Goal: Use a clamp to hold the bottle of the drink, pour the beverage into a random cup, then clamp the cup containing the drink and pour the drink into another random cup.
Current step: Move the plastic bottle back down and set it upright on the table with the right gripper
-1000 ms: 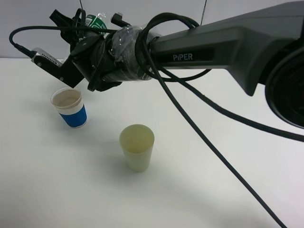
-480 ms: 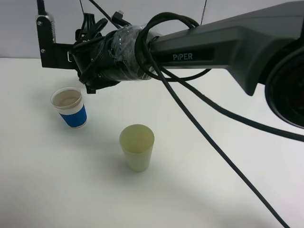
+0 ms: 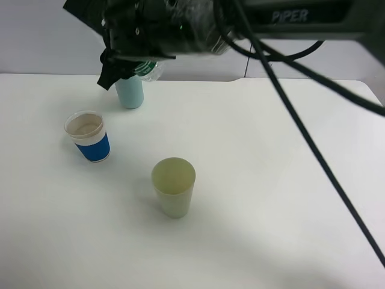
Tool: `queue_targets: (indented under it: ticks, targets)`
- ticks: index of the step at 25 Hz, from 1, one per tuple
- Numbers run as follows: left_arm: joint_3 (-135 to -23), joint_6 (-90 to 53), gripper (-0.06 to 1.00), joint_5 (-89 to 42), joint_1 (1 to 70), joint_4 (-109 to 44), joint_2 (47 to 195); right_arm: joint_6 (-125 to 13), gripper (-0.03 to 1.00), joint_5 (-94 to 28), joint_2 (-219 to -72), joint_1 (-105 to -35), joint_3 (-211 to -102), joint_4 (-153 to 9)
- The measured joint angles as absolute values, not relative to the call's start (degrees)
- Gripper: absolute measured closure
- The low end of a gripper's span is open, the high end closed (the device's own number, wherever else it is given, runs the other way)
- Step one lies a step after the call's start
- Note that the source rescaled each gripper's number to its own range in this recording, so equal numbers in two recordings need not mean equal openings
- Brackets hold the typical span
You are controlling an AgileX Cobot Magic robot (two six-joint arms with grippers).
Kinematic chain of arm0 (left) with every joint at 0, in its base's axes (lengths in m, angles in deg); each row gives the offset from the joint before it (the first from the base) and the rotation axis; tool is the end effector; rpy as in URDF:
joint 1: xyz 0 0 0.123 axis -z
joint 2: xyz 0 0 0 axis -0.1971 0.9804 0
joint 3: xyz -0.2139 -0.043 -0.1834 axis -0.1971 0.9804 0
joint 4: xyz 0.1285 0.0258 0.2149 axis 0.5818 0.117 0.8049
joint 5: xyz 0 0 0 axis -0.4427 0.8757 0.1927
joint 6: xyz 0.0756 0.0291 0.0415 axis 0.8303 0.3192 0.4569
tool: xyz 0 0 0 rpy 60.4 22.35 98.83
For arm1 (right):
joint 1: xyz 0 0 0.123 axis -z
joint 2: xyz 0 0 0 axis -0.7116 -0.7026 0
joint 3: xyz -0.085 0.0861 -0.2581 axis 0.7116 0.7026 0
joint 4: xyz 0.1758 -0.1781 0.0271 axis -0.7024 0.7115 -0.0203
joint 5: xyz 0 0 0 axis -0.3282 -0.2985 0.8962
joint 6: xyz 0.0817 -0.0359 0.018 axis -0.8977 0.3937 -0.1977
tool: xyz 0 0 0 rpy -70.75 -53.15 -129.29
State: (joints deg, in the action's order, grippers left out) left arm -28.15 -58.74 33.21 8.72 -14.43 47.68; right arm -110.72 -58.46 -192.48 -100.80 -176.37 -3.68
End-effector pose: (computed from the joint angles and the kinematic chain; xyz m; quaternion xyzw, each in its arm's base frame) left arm -0.0061 0.0060 0.2791 -0.0698 0.8468 0.0214 0.5269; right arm 0.3136 0.3760 0.2612 -0.4463 0.7376 -0.0883 0.4989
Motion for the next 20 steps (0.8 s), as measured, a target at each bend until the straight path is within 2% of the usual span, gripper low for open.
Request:
queue_targets:
  ticks: [5, 9, 20]
  targets:
    - [-28.15, -58.74, -0.06, 33.21, 8.72, -14.43, 47.68, -108.18, 0.97, -64.37, -187.85, -98.99, -176.43, -13.37]
    - [-28.15, -58.74, -0.06, 33.21, 8.72, -14.43, 47.68, -107.98, 0.97, -70.09, -185.47, -98.55, -176.43, -15.07]
    - [-28.15, -58.74, -0.06, 33.21, 8.72, -14.43, 47.68, -108.10, 0.97, -70.49, -177.73, -95.85, -176.43, -23.04]
